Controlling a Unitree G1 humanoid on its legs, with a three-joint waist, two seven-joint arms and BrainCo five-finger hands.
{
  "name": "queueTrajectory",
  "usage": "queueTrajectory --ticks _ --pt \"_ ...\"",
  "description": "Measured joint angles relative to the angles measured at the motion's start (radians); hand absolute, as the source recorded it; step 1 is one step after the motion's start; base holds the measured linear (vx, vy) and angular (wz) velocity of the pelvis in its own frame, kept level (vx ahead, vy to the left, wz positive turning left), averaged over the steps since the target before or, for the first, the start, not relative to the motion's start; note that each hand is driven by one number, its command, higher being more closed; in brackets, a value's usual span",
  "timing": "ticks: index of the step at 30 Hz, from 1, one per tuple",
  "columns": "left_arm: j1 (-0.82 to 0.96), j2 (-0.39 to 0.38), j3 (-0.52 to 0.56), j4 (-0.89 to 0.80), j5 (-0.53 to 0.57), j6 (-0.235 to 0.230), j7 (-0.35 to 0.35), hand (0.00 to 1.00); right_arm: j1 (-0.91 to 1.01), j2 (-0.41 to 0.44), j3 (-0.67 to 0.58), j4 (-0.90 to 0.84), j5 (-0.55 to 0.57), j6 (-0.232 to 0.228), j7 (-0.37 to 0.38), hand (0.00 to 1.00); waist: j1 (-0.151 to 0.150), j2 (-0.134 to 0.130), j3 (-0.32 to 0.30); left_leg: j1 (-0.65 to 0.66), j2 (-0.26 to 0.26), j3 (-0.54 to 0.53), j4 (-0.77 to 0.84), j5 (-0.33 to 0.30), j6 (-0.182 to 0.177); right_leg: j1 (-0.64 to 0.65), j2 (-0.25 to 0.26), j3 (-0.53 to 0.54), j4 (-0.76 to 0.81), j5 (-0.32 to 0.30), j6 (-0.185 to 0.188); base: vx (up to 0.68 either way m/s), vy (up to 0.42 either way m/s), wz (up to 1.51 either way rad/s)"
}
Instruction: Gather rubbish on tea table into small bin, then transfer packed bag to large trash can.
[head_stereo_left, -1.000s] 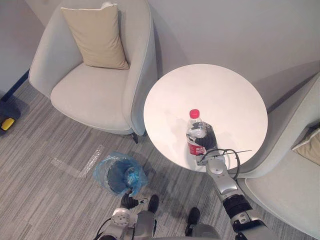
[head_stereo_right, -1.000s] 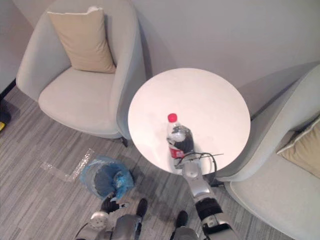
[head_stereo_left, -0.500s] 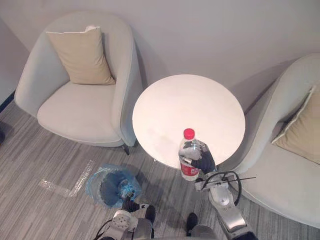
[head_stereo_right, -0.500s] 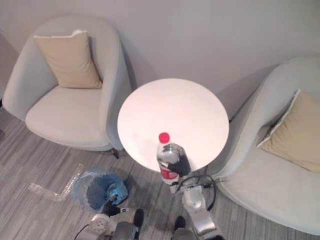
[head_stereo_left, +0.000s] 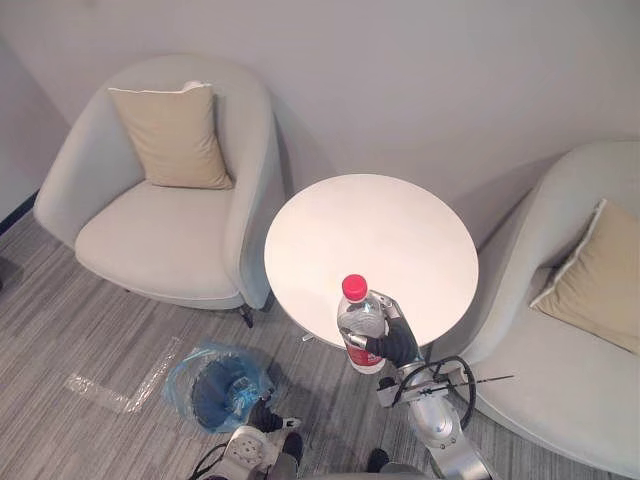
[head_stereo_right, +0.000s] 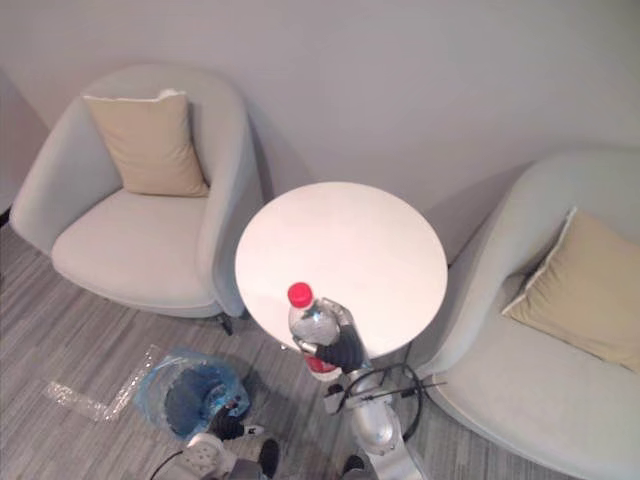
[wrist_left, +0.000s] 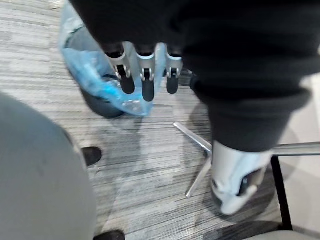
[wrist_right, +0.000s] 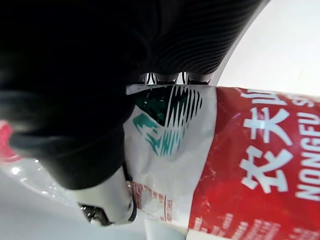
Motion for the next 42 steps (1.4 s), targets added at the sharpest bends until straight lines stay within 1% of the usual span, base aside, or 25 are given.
queueTrajectory --ticks 2,4,6,7,8,10,11,12,14,15,19,23,24,25,27,29,30,32,33,34,36,37,39,41,42 --pt "-0.005 -0.005 -0.001 -0.003 0.004 -0.001 0.0 0.0 -0.024 -0.007 0.001 0.0 -0.007 0.0 -0.013 1.0 0.009 0.007 0.004 -0.024 0.0 0.016 0.009 0.024 0.003 -0.029 -0.005 -0.011 0.046 -0.019 -0.006 -0.1 -0.018 0.4" --pt "-0.005 -0.01 -0.007 -0.031 0.014 -0.002 -0.001 0.0 -0.083 -0.019 0.001 0.0 -0.036 -0.001 -0.029 1.0 0.007 0.013 0.008 -0.121 -0.023 0.111 0.103 0.071 0.045 -0.072 -0.006 -0.008 0.076 -0.041 -0.032 -0.17 -0.006 0.66" --pt "-0.006 -0.009 -0.016 -0.034 0.033 0.0 -0.001 0.0 -0.113 -0.02 -0.007 -0.001 -0.037 -0.001 -0.042 1.0 -0.007 0.0 0.007 -0.113 -0.023 0.194 0.016 0.135 0.062 -0.094 -0.041 -0.049 0.066 -0.022 -0.055 -0.22 0.01 0.88" --pt "-0.012 -0.017 -0.028 -0.032 0.061 0.003 -0.003 0.0 -0.131 -0.013 -0.021 0.004 -0.037 0.001 -0.055 1.0 -0.02 0.001 0.004 -0.126 0.027 0.44 0.148 0.009 0.12 -0.124 -0.061 -0.098 0.095 -0.019 -0.05 -0.16 0.036 0.91" --pt "-0.01 -0.019 -0.035 -0.03 0.074 0.006 -0.004 0.0 -0.132 -0.01 -0.028 0.004 -0.037 0.0 -0.062 1.0 -0.03 0.002 0.003 -0.108 0.045 0.518 0.175 -0.029 0.119 -0.123 -0.071 -0.114 0.097 -0.017 -0.047 -0.11 0.032 1.06" --pt "0.006 -0.038 -0.045 -0.017 0.104 0.008 -0.006 0.0 -0.119 -0.007 -0.055 0.007 -0.035 0.001 -0.081 1.0 -0.063 0.017 -0.006 -0.011 0.078 0.65 0.099 -0.057 0.075 -0.121 -0.079 -0.163 0.099 -0.004 -0.037 0.0 0.079 0.93" --pt "0.016 -0.05 -0.046 -0.012 0.113 0.014 -0.006 0.0 -0.119 -0.005 -0.069 0.019 -0.036 0.002 -0.088 1.0 -0.077 0.037 -0.013 0.046 0.084 0.621 -0.021 -0.041 0.025 -0.122 -0.061 -0.183 0.098 0.005 -0.028 -0.02 0.126 0.73" --pt "0.014 -0.048 -0.046 -0.013 0.115 0.021 -0.007 0.0 -0.124 0.014 -0.082 0.05 -0.036 0.004 -0.09 1.0 -0.077 0.042 -0.013 0.08 0.082 0.611 -0.097 -0.041 0.025 -0.12 -0.049 -0.194 0.091 0.014 -0.025 -0.07 0.149 0.51" --pt "0.014 -0.028 -0.047 -0.018 0.116 0.02 -0.007 0.0 -0.138 0.065 -0.086 0.143 -0.039 0.01 -0.086 1.0 -0.058 0.003 -0.011 0.097 0.073 0.614 -0.108 -0.034 0.021 -0.098 -0.045 -0.172 0.063 0.043 -0.016 -0.1 0.128 0.08" --pt "0.014 -0.024 -0.049 -0.021 0.119 0.022 -0.006 0.0 -0.145 0.092 -0.071 0.185 -0.051 0.019 -0.081 1.0 -0.056 -0.004 -0.014 0.111 0.064 0.617 -0.106 -0.035 0.022 -0.079 -0.048 -0.162 0.043 0.057 -0.009 -0.1 0.084 -0.11" --pt "0.023 -0.019 -0.043 -0.021 0.135 0.02 -0.004 0.0 -0.147 0.106 -0.001 0.236 -0.071 0.023 -0.06 1.0 -0.05 0.006 -0.016 0.129 0.043 0.629 -0.119 -0.045 0.039 -0.068 -0.064 -0.134 0.034 0.071 0.011 -0.12 0.085 -0.15" --pt "0.026 -0.018 -0.033 -0.022 0.133 0.02 -0.003 0.0 -0.146 0.105 0.001 0.305 -0.071 0.04 -0.045 1.0 -0.049 0.002 -0.013 0.129 0.016 0.596 -0.111 -0.064 0.058 -0.093 -0.132 -0.16 0.167 -0.014 0.041 -0.03 0.067 0.27" --pt "0.026 -0.016 -0.034 -0.024 0.133 0.02 -0.003 0.0 -0.145 0.105 -0.005 0.307 -0.071 0.043 -0.044 1.0 -0.05 -0.005 -0.009 0.127 0.008 0.572 -0.097 -0.072 0.064 -0.098 -0.15 -0.157 0.214 -0.045 0.051 0.07 0.046 0.74" --pt "0.024 -0.008 -0.036 -0.026 0.133 0.02 -0.003 0.0 -0.143 0.105 -0.016 0.305 -0.071 0.046 -0.039 1.0 -0.058 -0.019 0.0 0.122 -0.01 0.523 -0.065 -0.089 0.073 -0.107 -0.158 -0.097 0.287 -0.114 0.056 0.08 0.004 1.03" --pt "0.024 0.008 -0.038 -0.028 0.131 0.019 -0.002 0.0 -0.129 0.1 -0.026 0.292 -0.071 0.046 -0.028 1.0 -0.077 -0.052 0.003 0.088 -0.033 0.44 0.016 -0.125 0.082 -0.108 -0.109 0.074 0.315 -0.192 0.033 0.1 -0.031 1.4" --pt "0.022 0.006 -0.012 -0.043 0.108 0.018 0.0 0.0 -0.128 0.088 -0.048 0.275 -0.07 0.045 -0.023 1.0 -0.06 -0.048 0.006 0.075 -0.041 0.399 0.09 -0.161 0.111 -0.127 -0.104 0.11 0.423 -0.188 0.034 0.16 -0.016 0.77" --pt "0.014 0.003 0.0 -0.032 0.108 0.022 -0.001 0.0 -0.142 0.083 -0.049 0.28 -0.07 0.048 -0.015 1.0 -0.057 -0.028 0.017 0.076 -0.025 0.373 0.111 -0.184 0.12 -0.206 -0.093 0.136 0.569 -0.177 -0.002 0.09 -0.007 0.26" --pt "0.008 0.012 0.015 -0.028 0.096 0.027 0.0 0.0 -0.143 0.089 -0.048 0.286 -0.067 0.046 -0.01 1.0 -0.069 -0.001 0.036 0.103 0.036 0.338 0.123 -0.215 0.102 -0.249 0.01 0.172 0.507 -0.199 -0.016 0.17 -0.045 0.44" --pt "0.009 0.022 0.015 -0.021 0.096 0.03 -0.001 0.0 -0.14 0.091 -0.045 0.294 -0.064 0.046 -0.008 1.0 -0.071 0.003 0.039 0.123 0.049 0.313 0.114 -0.224 0.092 -0.27 0.045 0.184 0.443 -0.181 -0.014 0.25 -0.075 0.49" --pt "0.009 0.029 0.014 -0.012 0.096 0.031 -0.001 0.0 -0.134 0.091 -0.048 0.299 -0.064 0.046 -0.007 1.0 -0.078 -0.011 0.037 0.14 0.049 0.299 0.104 -0.229 0.086 -0.276 0.059 0.198 0.386 -0.153 -0.007 0.29 -0.12 0.71" --pt "0.014 0.043 0.016 -0.002 0.096 0.035 -0.002 0.0 -0.099 0.093 -0.058 0.301 -0.062 0.046 -0.005 1.0 -0.084 -0.068 0.016 0.15 0.02 0.25 0.137 -0.267 0.058 -0.266 0.051 0.233 0.25 -0.006 -0.029 0.34 -0.201 0.9" --pt "0.011 0.039 0.023 0.006 0.096 0.039 -0.002 0.0 -0.086 0.089 -0.065 0.304 -0.061 0.046 0.003 1.0 -0.086 -0.065 0.009 0.15 0.034 0.229 0.166 -0.287 0.049 -0.247 0.058 0.209 0.256 0.01 -0.058 0.39 -0.217 0.79" --pt "0.02 0.013 0.055 0.008 0.096 0.04 -0.001 0.0 -0.073 0.085 -0.08 0.305 -0.06 0.048 0.019 1.0 -0.08 -0.025 -0.003 0.103 0.075 0.233 0.269 -0.29 0.039 -0.212 0.086 0.163 0.216 0.0 -0.08 0.44 -0.17 0.52" --pt "0.006 -0.007 0.076 0.008 0.095 0.042 -0.003 0.0 -0.081 0.076 -0.086 0.301 -0.05 0.048 0.02 1.0 -0.076 0.0 0.005 0.034 0.105 0.275 0.433 -0.285 -0.001 -0.171 0.103 0.147 0.179 0.006 -0.106 0.34 -0.083 0.27" --pt "0.005 -0.014 0.095 0.009 0.094 0.043 -0.002 0.0 -0.079 0.074 -0.083 0.301 -0.031 0.048 0.02 1.0 -0.07 -0.003 0.009 -0.001 0.129 0.325 0.544 -0.29 -0.022 -0.114 0.106 0.148 0.144 0.004 -0.109 0.32 -0.029 0.13"
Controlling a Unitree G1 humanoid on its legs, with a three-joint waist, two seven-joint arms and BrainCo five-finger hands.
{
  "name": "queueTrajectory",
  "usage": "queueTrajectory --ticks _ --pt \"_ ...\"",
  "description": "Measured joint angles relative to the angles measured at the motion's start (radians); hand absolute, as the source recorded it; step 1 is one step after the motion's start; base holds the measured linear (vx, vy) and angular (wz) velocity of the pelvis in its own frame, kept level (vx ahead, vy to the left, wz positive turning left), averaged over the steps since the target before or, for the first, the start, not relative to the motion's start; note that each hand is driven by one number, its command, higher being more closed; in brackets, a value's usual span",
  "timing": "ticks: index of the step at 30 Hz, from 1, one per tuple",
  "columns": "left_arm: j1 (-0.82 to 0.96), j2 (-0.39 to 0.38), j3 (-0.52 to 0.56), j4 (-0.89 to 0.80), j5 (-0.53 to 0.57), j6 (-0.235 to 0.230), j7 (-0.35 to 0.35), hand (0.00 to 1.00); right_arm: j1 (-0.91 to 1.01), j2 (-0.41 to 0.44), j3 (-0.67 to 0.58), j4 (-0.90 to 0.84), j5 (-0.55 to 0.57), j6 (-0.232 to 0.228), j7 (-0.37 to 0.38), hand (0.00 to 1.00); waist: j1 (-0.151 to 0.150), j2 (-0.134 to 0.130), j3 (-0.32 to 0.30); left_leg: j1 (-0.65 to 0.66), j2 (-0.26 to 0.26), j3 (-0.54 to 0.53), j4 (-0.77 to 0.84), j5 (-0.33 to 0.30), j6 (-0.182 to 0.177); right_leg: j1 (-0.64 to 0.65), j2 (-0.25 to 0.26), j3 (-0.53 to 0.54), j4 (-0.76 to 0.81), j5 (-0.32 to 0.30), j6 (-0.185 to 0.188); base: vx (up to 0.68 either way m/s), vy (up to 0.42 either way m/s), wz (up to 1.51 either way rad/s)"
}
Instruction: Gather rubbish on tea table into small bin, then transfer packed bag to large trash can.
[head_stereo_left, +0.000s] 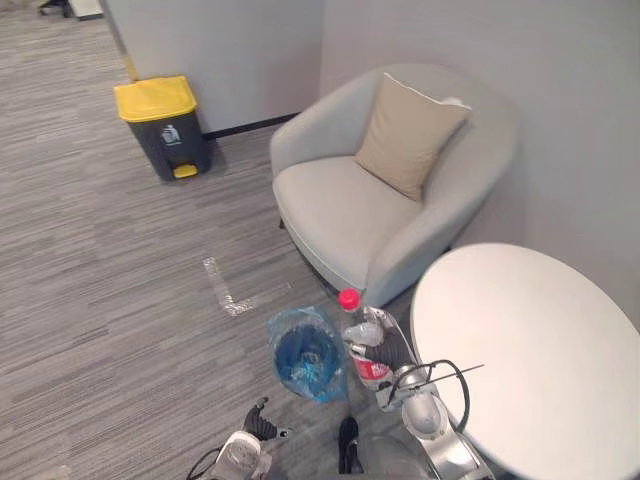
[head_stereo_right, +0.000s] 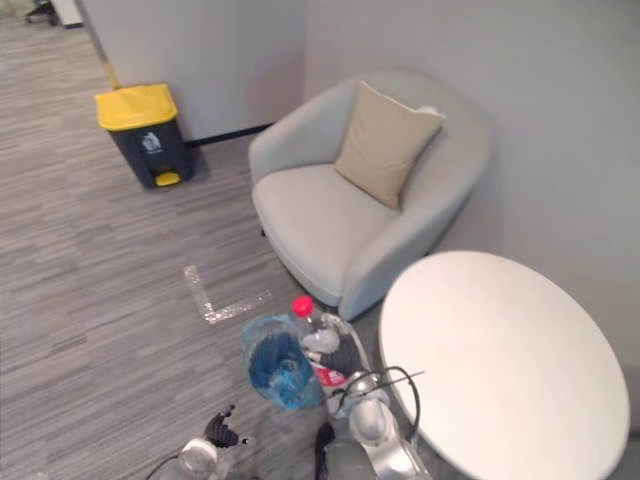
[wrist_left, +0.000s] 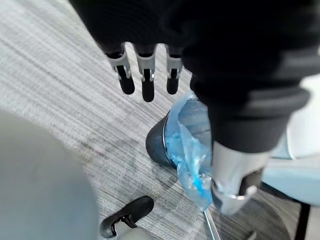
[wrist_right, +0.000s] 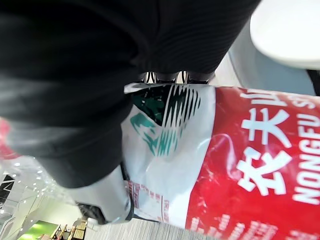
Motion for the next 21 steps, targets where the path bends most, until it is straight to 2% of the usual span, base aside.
queueTrajectory --ticks 1,3,4,5,6,7,9,13,16,19,21 --pt "0.0 0.0 0.0 -0.001 0.0 -0.002 0.0 0.0 0.001 0.0 -0.001 0.0 0.003 0.0 -0.001 1.0 0.004 -0.002 0.003 -0.001 0.019 0.034 0.04 -0.009 0.001 0.039 0.0 0.003 -0.016 -0.001 -0.002 0.34 -0.014 0.03" --pt "0.001 -0.005 -0.003 -0.004 0.001 -0.001 0.0 0.0 -0.002 -0.001 -0.003 0.0 0.006 -0.004 -0.005 1.0 0.005 -0.01 0.007 0.001 0.053 0.081 -0.004 -0.021 -0.016 0.089 -0.004 0.012 -0.022 -0.001 -0.001 0.22 0.037 -0.13" --pt "0.001 -0.008 -0.006 -0.006 0.002 -0.001 0.0 0.0 -0.01 -0.006 -0.003 -0.002 0.006 -0.006 -0.009 1.0 0.005 0.006 0.003 -0.007 0.07 0.092 -0.121 0.005 -0.005 0.098 -0.006 0.019 -0.022 -0.004 0.003 0.17 0.125 -0.19" --pt "0.0 -0.012 -0.011 -0.011 0.002 0.0 0.0 0.0 -0.008 -0.015 -0.003 -0.012 0.006 -0.006 -0.009 1.0 0.003 0.013 0.001 -0.02 0.081 0.091 -0.209 0.076 0.001 0.095 -0.001 0.021 -0.023 -0.012 0.016 0.16 0.155 -0.21" --pt "-0.001 -0.016 -0.009 -0.015 0.001 0.002 0.0 0.0 -0.007 -0.024 -0.005 -0.025 0.006 -0.007 -0.009 1.0 0.002 0.029 0.007 -0.027 0.082 0.068 -0.268 0.118 -0.013 0.098 0.008 0.037 -0.027 -0.031 0.043 0.15 0.155 -0.11" --pt "-0.003 -0.008 -0.015 -0.019 0.002 0.002 0.001 0.0 -0.004 -0.02 -0.008 -0.024 0.005 -0.006 -0.009 1.0 0.004 0.01 0.009 -0.012 0.056 0.07 -0.295 0.127 -0.007 0.094 -0.01 0.054 -0.035 -0.035 0.052 0.14 0.137 -0.04" --pt "-0.006 0.005 -0.023 -0.021 0.002 0.001 0.001 0.0 0.005 -0.01 -0.002 -0.021 0.005 -0.006 -0.007 1.0 0.005 -0.005 0.016 0.006 0.035 0.082 -0.32 0.134 0.001 0.097 -0.032 0.062 -0.035 -0.035 0.06 0.1 0.125 -0.01" --pt "-0.003 0.018 -0.025 -0.02 0.004 0.0 0.001 0.0 -0.011 -0.004 0.033 0.0 -0.004 -0.013 -0.006 1.0 0.007 -0.005 0.016 0.048 0.022 0.12 -0.358 0.136 0.005 0.098 -0.044 0.108 -0.029 -0.033 0.064 0.04 0.068 -0.25" --pt "-0.003 0.026 -0.025 -0.012 0.004 -0.001 0.003 0.0 -0.044 0.008 0.041 0.096 -0.006 -0.013 -0.01 1.0 0.008 0.002 0.019 0.056 0.025 0.145 -0.371 0.138 0.007 0.076 -0.042 0.134 -0.012 -0.033 0.064 -0.03 0.003 -0.29" --pt "-0.009 0.023 -0.021 -0.012 0.003 -0.002 0.005 0.0 -0.092 0.003 0.06 0.177 -0.042 -0.013 -0.024 1.0 0.001 0.014 0.029 -0.006 0.026 0.154 -0.365 0.151 0.012 -0.008 -0.041 0.149 0.024 -0.034 0.066 -0.1 -0.017 -0.15" --pt "-0.029 0.023 -0.011 -0.023 -0.002 -0.005 0.018 0.0 -0.16 -0.008 0.081 0.238 -0.043 -0.012 -0.037 1.0 0.003 0.025 0.062 -0.089 0.033 0.155 -0.325 0.157 0.015 -0.096 -0.04 0.159 0.071 -0.034 0.066 -0.16 -0.018 -0.08"
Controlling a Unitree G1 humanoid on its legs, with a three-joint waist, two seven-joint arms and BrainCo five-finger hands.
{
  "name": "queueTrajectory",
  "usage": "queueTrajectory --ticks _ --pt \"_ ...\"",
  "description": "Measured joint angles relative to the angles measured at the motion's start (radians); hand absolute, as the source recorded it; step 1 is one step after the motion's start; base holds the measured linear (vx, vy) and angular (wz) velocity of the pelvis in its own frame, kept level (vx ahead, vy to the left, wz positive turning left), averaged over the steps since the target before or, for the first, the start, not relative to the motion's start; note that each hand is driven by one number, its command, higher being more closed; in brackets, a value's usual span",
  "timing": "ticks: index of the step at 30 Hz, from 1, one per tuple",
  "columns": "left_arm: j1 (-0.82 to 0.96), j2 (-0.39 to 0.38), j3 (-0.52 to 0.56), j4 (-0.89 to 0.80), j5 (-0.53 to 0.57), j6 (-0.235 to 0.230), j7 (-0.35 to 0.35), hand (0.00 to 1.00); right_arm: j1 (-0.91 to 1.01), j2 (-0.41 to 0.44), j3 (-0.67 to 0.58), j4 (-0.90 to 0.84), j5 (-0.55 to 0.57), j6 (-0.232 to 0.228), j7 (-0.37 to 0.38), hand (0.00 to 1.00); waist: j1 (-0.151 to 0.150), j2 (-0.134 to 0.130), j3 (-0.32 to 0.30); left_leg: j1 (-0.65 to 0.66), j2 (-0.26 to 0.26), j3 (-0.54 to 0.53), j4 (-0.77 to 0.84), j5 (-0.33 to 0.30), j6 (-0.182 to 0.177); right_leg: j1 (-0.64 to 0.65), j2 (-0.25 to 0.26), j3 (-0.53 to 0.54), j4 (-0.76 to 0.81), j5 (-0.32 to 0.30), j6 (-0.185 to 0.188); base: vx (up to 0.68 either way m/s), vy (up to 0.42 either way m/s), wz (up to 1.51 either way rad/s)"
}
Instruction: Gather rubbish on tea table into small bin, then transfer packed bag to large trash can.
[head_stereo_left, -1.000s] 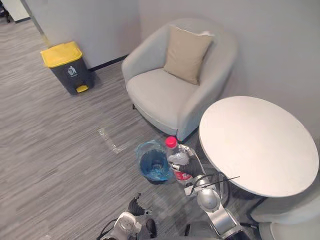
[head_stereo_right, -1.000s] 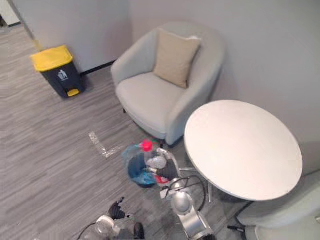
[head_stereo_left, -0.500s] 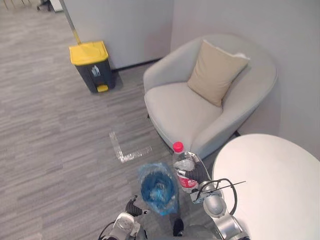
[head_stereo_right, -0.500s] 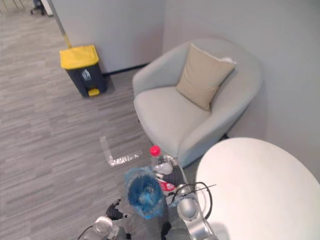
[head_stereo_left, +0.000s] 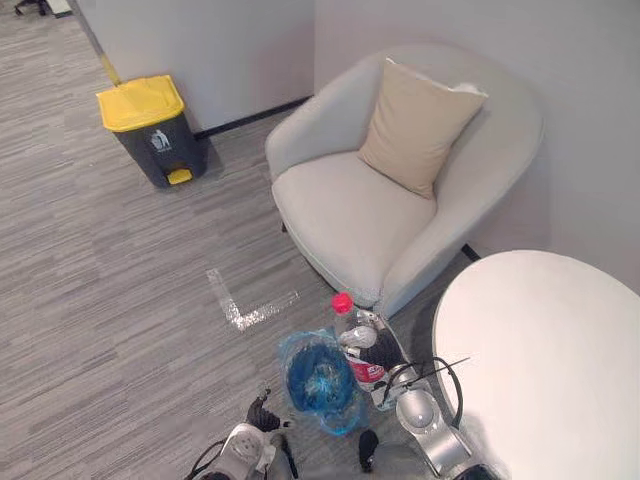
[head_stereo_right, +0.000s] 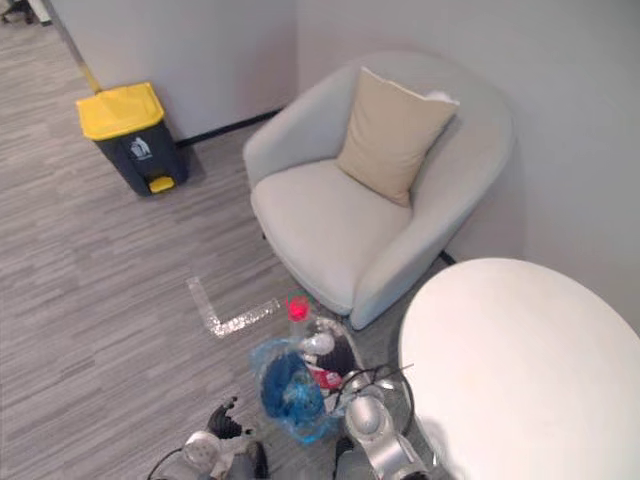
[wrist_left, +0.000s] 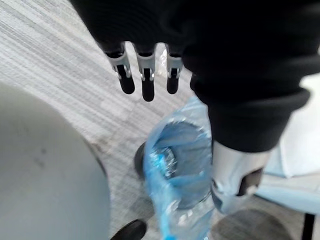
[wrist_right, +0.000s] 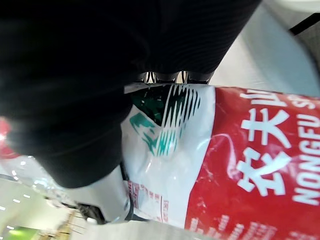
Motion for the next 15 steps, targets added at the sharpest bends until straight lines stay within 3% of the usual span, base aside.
queueTrajectory --ticks 6,13,15 --pt "-0.083 -0.016 0.099 -0.071 -0.112 -0.017 0.048 0.0 -0.171 -0.003 0.065 0.054 -0.034 0.012 -0.012 1.0 0.047 0.015 0.124 -0.284 0.044 -0.016 0.217 -0.031 0.021 -0.279 0.011 0.013 0.206 -0.039 0.017 -0.27 -0.003 -0.07" --pt "-0.18 -0.052 0.189 -0.144 -0.173 -0.018 0.088 0.0 -0.305 0.027 0.059 0.091 -0.04 0.04 -0.062 1.0 0.06 0.014 0.154 -0.577 0.04 -0.062 0.327 -0.024 0.019 -0.551 -0.035 -0.052 0.361 -0.075 0.02 -0.21 0.004 0.32" --pt "-0.198 -0.07 0.208 -0.17 -0.186 -0.018 0.1 0.0 -0.356 0.032 0.04 0.131 -0.039 0.046 -0.077 1.0 0.078 0.012 0.158 -0.63 0.039 -0.06 0.322 -0.008 0.017 -0.605 -0.044 -0.059 0.375 -0.072 0.018 -0.1 -0.015 0.27"
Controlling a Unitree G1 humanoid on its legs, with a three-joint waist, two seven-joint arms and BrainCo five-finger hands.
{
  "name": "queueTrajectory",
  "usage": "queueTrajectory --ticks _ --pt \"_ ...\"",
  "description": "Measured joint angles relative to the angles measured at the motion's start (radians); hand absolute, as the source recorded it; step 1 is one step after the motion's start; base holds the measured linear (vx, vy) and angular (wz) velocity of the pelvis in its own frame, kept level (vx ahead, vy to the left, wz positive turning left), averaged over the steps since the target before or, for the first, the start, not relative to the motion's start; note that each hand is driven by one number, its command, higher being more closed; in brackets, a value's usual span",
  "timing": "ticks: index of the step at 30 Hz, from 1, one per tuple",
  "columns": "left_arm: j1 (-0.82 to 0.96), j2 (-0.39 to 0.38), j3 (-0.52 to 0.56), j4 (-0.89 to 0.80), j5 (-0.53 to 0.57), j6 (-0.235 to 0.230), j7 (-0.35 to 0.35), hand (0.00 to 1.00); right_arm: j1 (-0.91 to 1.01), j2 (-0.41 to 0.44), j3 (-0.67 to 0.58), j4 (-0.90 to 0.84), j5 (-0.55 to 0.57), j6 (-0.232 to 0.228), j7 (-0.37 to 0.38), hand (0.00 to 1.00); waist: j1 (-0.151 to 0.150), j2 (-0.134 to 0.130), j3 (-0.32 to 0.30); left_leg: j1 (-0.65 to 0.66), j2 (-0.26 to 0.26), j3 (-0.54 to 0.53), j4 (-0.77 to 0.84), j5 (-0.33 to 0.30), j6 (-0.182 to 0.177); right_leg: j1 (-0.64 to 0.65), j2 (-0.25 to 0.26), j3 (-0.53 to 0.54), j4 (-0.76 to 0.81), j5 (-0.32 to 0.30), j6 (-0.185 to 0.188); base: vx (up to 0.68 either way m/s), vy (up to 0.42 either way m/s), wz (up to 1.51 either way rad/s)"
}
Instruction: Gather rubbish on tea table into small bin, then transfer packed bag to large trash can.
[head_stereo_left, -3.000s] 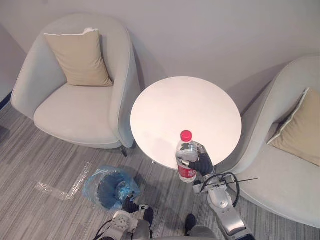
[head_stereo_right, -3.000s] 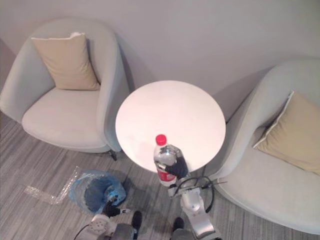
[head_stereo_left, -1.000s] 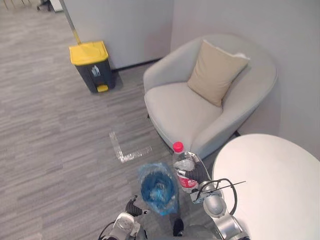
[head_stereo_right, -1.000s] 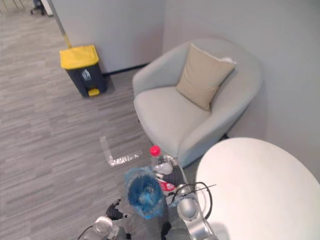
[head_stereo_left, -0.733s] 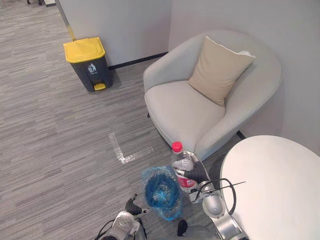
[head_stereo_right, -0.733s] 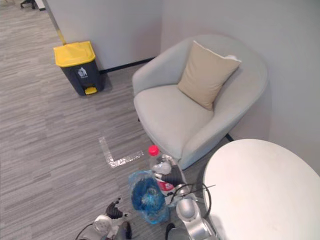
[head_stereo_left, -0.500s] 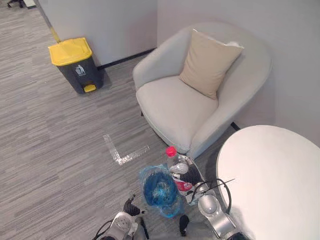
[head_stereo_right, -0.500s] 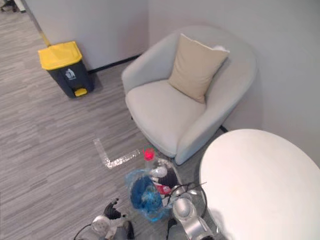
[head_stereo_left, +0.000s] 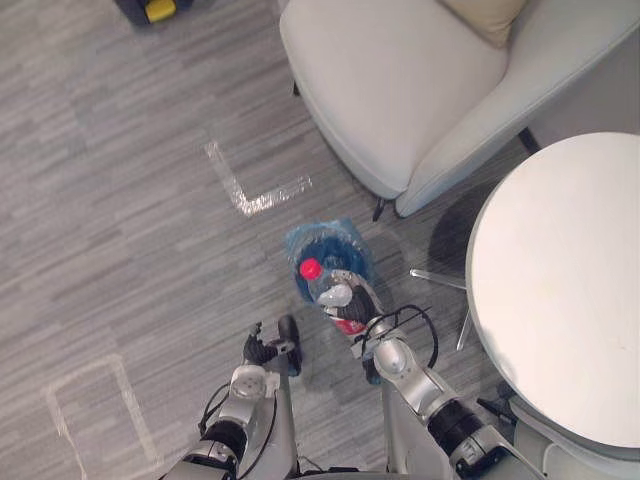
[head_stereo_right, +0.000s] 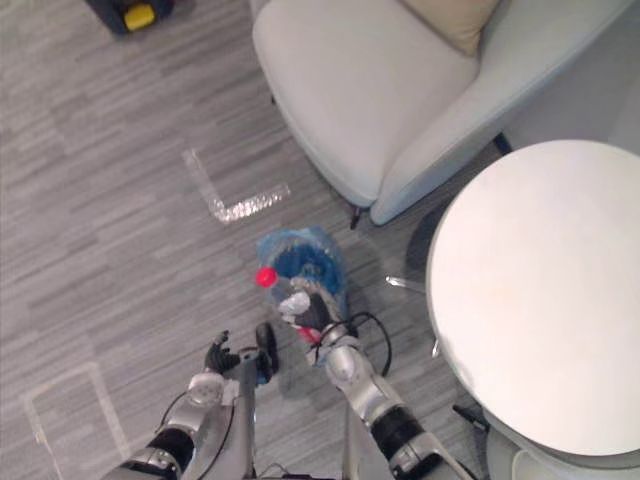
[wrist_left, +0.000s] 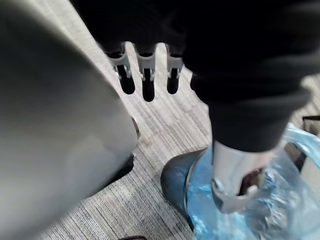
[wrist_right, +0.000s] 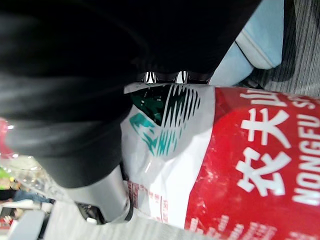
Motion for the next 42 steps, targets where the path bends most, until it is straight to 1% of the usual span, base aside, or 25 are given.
queueTrajectory --ticks 2,5,7,8,9,11,14,17,18,24,27,33,34,36,37,38,40,42 --pt "-0.023 -0.013 0.01 -0.034 -0.022 -0.001 0.01 0.0 -0.065 0.001 -0.025 0.047 0.001 0.011 -0.018 1.0 0.023 -0.001 0.001 -0.073 -0.002 -0.001 0.0 0.025 0.005 -0.076 -0.01 -0.011 0.023 0.003 -0.002 -0.08 -0.013 0.25" --pt "-0.053 -0.02 0.028 -0.098 -0.049 0.0 0.017 0.0 -0.162 0.002 -0.054 0.078 0.002 0.025 -0.035 1.0 0.027 -0.004 0.025 -0.157 -0.009 -0.002 -0.002 0.052 0.014 -0.161 -0.032 -0.031 0.056 0.003 -0.003 -0.05 -0.003 0.28" --pt "-0.038 -0.02 0.01 -0.208 -0.062 0.002 0.02 0.0 -0.208 0.002 -0.069 0.079 0.003 0.032 -0.046 1.0 0.032 -0.004 0.036 -0.204 -0.016 -0.006 0.001 0.074 0.017 -0.209 -0.043 -0.036 0.081 0.003 -0.003 -0.02 0.004 0.23" --pt "-0.01 -0.016 -0.025 -0.313 -0.068 -0.003 0.021 0.0 -0.229 0.002 -0.089 0.079 0.004 0.035 -0.051 1.0 0.036 -0.002 0.038 -0.231 -0.022 -0.006 0.004 0.086 0.028 -0.237 -0.053 -0.042 0.098 0.0 -0.008 0.01 0.007 0.25" --pt "0.018 -0.012 -0.039 -0.39 -0.068 -0.017 0.02 0.0 -0.241 -0.005 -0.109 0.084 0.005 0.036 -0.056 1.0 0.043 -0.001 0.042 -0.25 -0.033 -0.014 0.006 0.091 0.035 -0.257 -0.064 -0.046 0.116 -0.004 -0.008 0.02 0.005 0.28" --pt "0.07 -0.021 -0.054 -0.489 -0.066 -0.032 0.019 0.0 -0.271 -0.018 -0.139 0.119 0.006 0.041 -0.064 1.0 0.057 -0.001 0.053 -0.276 -0.042 -0.025 0.023 0.095 0.042 -0.28 -0.073 -0.048 0.146 -0.021 -0.011 0.04 -0.011 0.29" --pt "0.095 -0.026 -0.058 -0.508 -0.065 -0.038 0.015 0.0 -0.299 -0.069 -0.158 0.15 0.011 0.043 -0.077 1.0 0.077 -0.002 0.06 -0.31 -0.055 -0.034 0.036 0.095 0.045 -0.311 -0.093 -0.063 0.18 -0.045 -0.015 0.04 -0.022 0.27" --pt "0.099 -0.017 -0.063 -0.513 -0.065 -0.038 0.01 0.0 -0.322 -0.101 -0.174 0.154 0.022 0.043 -0.087 1.0 0.077 -0.002 0.06 -0.35 -0.066 -0.049 0.042 0.095 0.045 -0.346 -0.104 -0.073 0.202 -0.061 -0.013 0.03 -0.019 0.21" --pt "0.097 -0.017 -0.063 -0.515 -0.064 -0.038 0.008 0.0 -0.336 -0.112 -0.175 0.154 0.027 0.043 -0.091 0.0 0.077 -0.002 0.06 -0.359 -0.066 -0.049 0.044 0.095 0.045 -0.356 -0.105 -0.073 0.206 -0.062 -0.013 0.02 -0.017 0.05" --pt "0.095 -0.021 -0.085 -0.518 -0.056 -0.037 -0.006 0.0 -0.336 -0.122 -0.21 0.157 0.049 0.043 -0.09 0.0 0.074 -0.002 0.06 -0.363 -0.065 -0.047 0.045 0.091 0.037 -0.373 -0.109 -0.073 0.222 -0.074 -0.021 0.0 -0.006 0.0" --pt "0.095 -0.03 -0.089 -0.518 -0.048 -0.036 -0.009 0.0 -0.331 -0.121 -0.213 0.157 0.049 0.043 -0.09 0.0 0.066 -0.003 0.06 -0.363 -0.062 -0.048 0.043 0.088 0.033 -0.373 -0.106 -0.074 0.222 -0.075 -0.022 -0.01 -0.011 0.0" --pt "0.096 -0.029 -0.1 -0.544 -0.046 -0.028 -0.011 0.0 -0.296 -0.116 -0.211 0.139 0.035 0.046 -0.087 0.0 0.062 -0.007 0.058 -0.366 -0.053 -0.046 0.055 0.088 0.035 -0.374 -0.1 -0.074 0.222 -0.075 -0.022 -0.01 -0.001 -0.03" --pt "0.096 -0.029 -0.1 -0.551 -0.045 -0.027 -0.011 0.0 -0.291 -0.116 -0.211 0.13 0.027 0.047 -0.087 0.0 0.061 -0.007 0.057 -0.366 -0.053 -0.046 0.055 0.088 0.035 -0.374 -0.099 -0.074 0.222 -0.075 -0.022 -0.02 -0.002 -0.03" --pt "0.096 -0.027 -0.101 -0.578 -0.045 -0.023 -0.012 0.0 -0.258 -0.116 -0.21 0.085 -0.041 0.056 -0.08 0.0 0.059 -0.011 0.055 -0.366 -0.048 -0.045 0.06 0.087 0.035 -0.373 -0.096 -0.074 0.223 -0.074 -0.024 -0.02 -0.005 -0.05" --pt "0.096 -0.027 -0.101 -0.582 -0.045 -0.022 -0.012 0.0 -0.252 -0.116 -0.209 0.076 -0.045 0.056 -0.079 0.0 0.059 -0.011 0.055 -0.366 -0.047 -0.045 0.062 0.086 0.035 -0.373 -0.095 -0.073 0.223 -0.074 -0.024 -0.03 -0.011 -0.09" --pt "0.096 -0.027 -0.101 -0.597 -0.044 -0.021 -0.012 0.0 -0.237 -0.115 -0.209 0.063 -0.076 0.059 -0.075 0.0 0.057 -0.012 0.055 -0.366 -0.042 -0.046 0.072 0.082 0.035 -0.37 -0.091 -0.073 0.224 -0.073 -0.025 -0.03 -0.01 -0.13" --pt "0.096 -0.028 -0.094 -0.601 -0.035 -0.021 -0.014 0.0 -0.217 -0.111 -0.202 0.063 -0.115 0.064 -0.069 0.0 0.054 -0.02 0.049 -0.367 -0.033 -0.042 0.077 0.078 0.036 -0.369 -0.083 -0.07 0.22 -0.07 -0.029 -0.04 -0.006 -0.15" --pt "0.093 -0.029 -0.063 -0.521 -0.026 -0.026 -0.019 0.0 -0.18 -0.092 -0.187 0.063 -0.143 0.065 -0.054 0.0 0.046 -0.039 0.036 -0.366 -0.029 -0.041 0.08 0.077 0.035 -0.368 -0.079 -0.07 0.217 -0.069 -0.03 -0.04 -0.005 -0.08"
